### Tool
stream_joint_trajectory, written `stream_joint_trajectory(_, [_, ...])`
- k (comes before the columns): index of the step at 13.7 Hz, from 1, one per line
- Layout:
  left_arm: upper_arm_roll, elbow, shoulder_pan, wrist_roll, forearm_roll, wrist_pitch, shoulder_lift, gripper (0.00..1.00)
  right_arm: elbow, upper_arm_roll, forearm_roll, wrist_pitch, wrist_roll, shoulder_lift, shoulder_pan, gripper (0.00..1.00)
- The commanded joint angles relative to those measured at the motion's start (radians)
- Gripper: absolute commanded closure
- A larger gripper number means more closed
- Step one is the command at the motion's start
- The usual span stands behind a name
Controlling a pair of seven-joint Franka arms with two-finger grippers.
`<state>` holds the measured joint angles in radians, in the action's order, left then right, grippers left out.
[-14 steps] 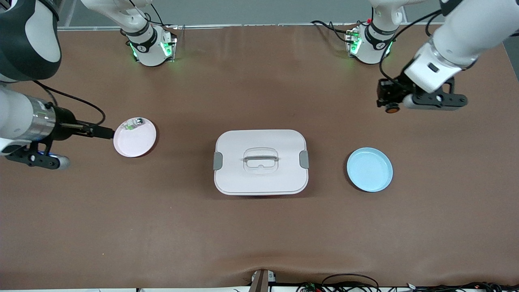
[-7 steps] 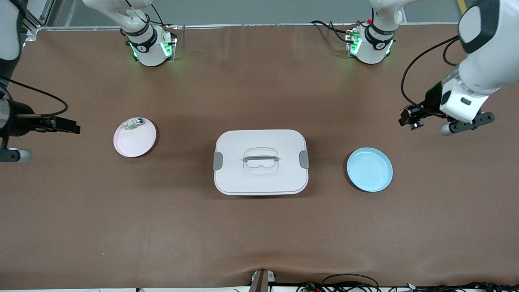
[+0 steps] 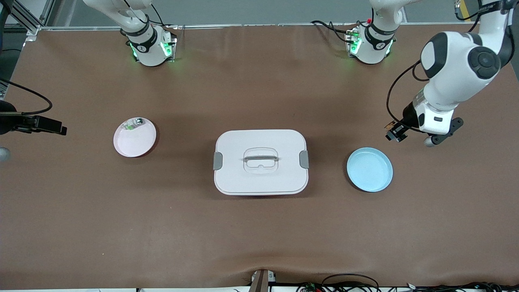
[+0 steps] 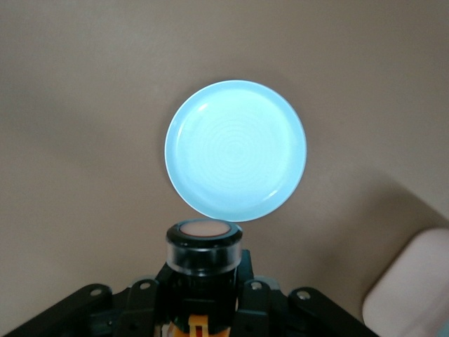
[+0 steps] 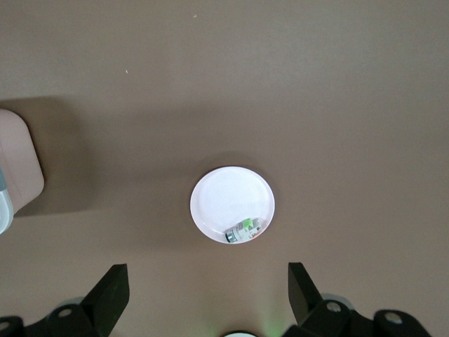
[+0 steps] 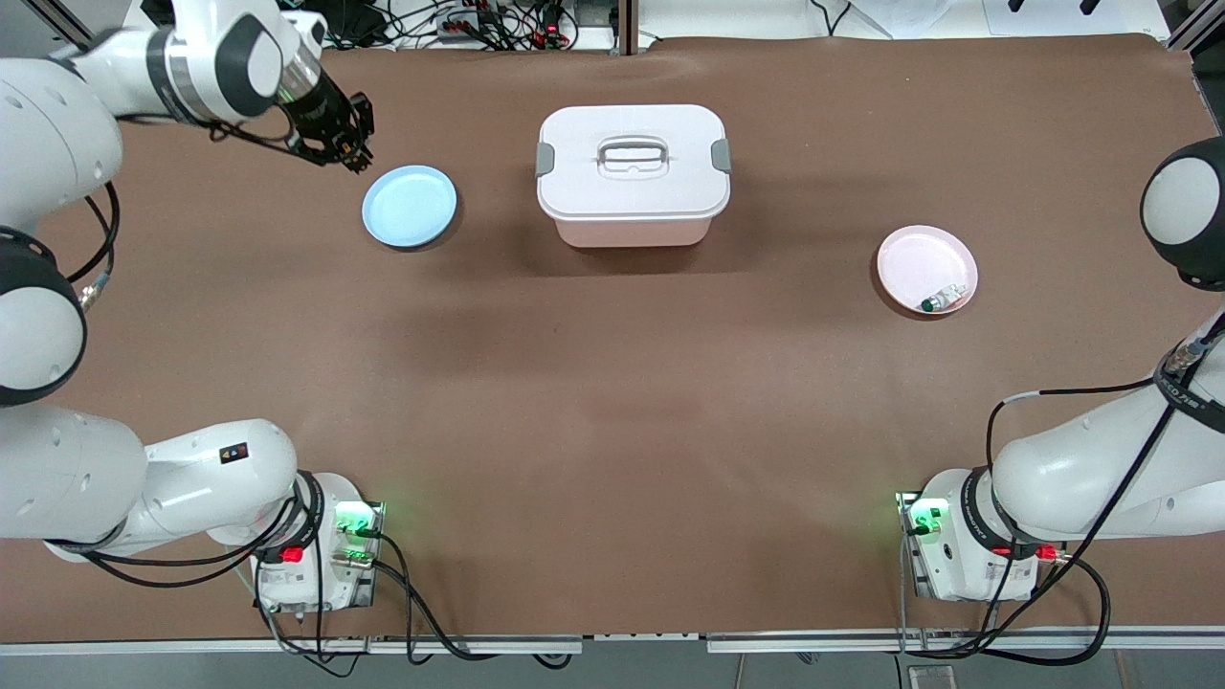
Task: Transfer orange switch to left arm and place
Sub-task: 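Move the switch with the left gripper over the light-blue plate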
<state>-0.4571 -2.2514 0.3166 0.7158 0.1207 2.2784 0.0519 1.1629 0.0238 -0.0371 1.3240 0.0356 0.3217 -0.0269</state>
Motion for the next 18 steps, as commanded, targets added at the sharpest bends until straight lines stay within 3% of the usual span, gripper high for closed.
stream_joint_trajectory(1, [-0.005, -0.068, 0.004, 0.115, -0.064, 0.129, -0.061, 1.00, 0.170, -0.019, 0.016, 0.088, -0.028, -0.116, -0.025, 0.00])
stream_joint_trajectory(5, [0.000, -0.044, 0.009, 0.493, -0.355, 0.259, -0.269, 1.00, 0.296, -0.018, 0.016, 0.161, -0.029, -0.202, -0.027, 0.00])
stream_joint_trajectory(8, [0.008, 0.056, 0.016, 0.799, -0.556, 0.265, -0.400, 1.00, 0.380, -0.018, 0.016, 0.207, -0.031, -0.257, -0.027, 0.00])
stream_joint_trajectory(11, [0.008, 0.139, 0.021, 0.929, -0.572, 0.263, -0.475, 1.00, 0.460, -0.019, 0.016, 0.257, -0.031, -0.315, -0.027, 0.00])
stream_joint_trajectory(15, [0.002, 0.206, 0.015, 0.947, -0.553, 0.259, -0.547, 1.00, 0.460, -0.019, 0.016, 0.257, -0.031, -0.317, -0.025, 0.00])
stream_joint_trajectory(18, [-0.002, 0.207, 0.001, 0.959, -0.518, 0.259, -0.573, 1.00, 0.463, -0.019, 0.016, 0.251, -0.031, -0.334, -0.024, 0.00])
